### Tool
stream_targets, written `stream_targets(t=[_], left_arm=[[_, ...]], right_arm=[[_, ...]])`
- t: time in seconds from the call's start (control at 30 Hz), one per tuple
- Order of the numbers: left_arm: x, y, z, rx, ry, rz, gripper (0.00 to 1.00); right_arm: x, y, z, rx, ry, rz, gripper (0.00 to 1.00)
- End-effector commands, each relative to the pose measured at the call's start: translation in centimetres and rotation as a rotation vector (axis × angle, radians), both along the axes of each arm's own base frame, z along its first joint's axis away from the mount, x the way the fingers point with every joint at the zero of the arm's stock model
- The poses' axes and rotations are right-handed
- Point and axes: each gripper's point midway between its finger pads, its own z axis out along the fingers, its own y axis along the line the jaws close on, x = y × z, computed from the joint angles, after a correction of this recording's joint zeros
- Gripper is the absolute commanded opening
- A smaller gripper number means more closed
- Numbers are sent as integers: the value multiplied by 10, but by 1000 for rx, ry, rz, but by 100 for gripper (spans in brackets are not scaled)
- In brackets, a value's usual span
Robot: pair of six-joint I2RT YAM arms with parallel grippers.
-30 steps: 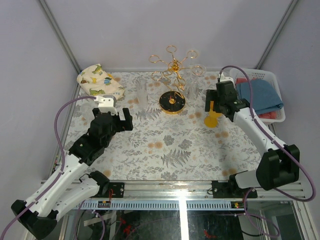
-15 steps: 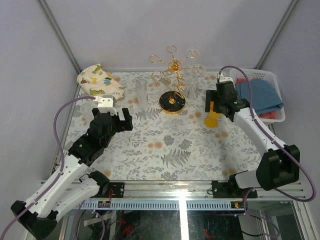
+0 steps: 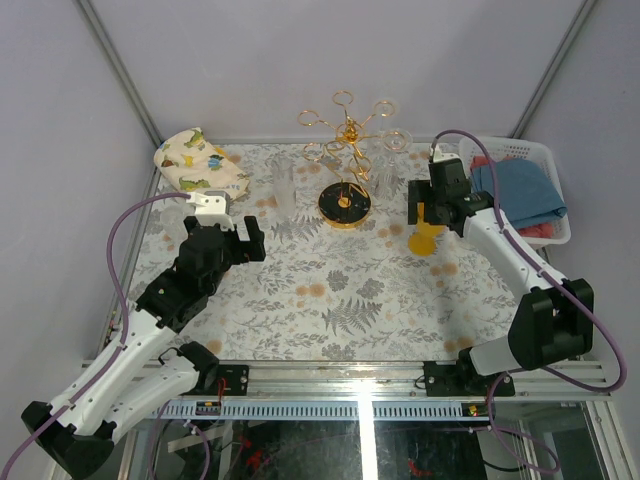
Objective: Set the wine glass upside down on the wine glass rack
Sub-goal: Move the wine glass to the center of the board.
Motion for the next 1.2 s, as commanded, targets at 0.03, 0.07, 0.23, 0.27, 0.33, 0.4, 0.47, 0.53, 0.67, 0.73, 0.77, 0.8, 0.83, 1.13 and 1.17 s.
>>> stream_targets(t=[0.03, 0.07, 0.23, 0.27, 0.33, 0.4, 0.47, 0.53, 0.67, 0.73, 0.77, 0.8, 0.83, 1.13, 1.17], left_arm=[[0, 1, -2, -6, 3, 3, 100], [0, 1, -2, -6, 3, 3, 100], [0, 1, -2, -5, 4, 3, 100], [0, 1, -2, -6, 3, 3, 100], [0, 1, -3, -4, 5, 4, 100], [0, 1, -3, -5, 5, 3, 100], [0, 1, -2, -6, 5, 4, 100], [0, 0, -4, -3, 9, 3, 100], [1, 0, -4, -4, 10, 1, 100], [1, 0, -4, -3, 11, 1, 100], [1, 0, -4, -4, 10, 1, 100], [1, 0, -4, -4, 11, 2, 100], [1, 0, -4, -3, 12, 1, 100], [1, 0, -4, -2, 12, 3, 100], [1, 0, -4, -1, 11, 2, 100]], right_arm=[[7, 8, 11, 28, -11, 40, 97], [6, 9, 10, 30, -8, 45, 96], [0, 14, 5, 47, 21, 68, 94], [-1, 15, 5, 54, 24, 74, 94], [-5, 18, 5, 70, 30, 89, 94], [-10, 22, 6, 92, 34, 107, 93], [-13, 27, 8, 118, 31, 126, 93], [-17, 32, 10, 141, 28, 147, 93], [-22, 42, 14, 157, 22, 185, 93], [-24, 45, 15, 153, 24, 200, 93], [-25, 47, 14, 148, 25, 208, 94], [-25, 48, 14, 139, 23, 208, 94], [-24, 47, 14, 127, 22, 200, 96], [3, 25, 19, 7, -42, 103, 99], [6, 27, 17, 4, -36, 112, 99]])
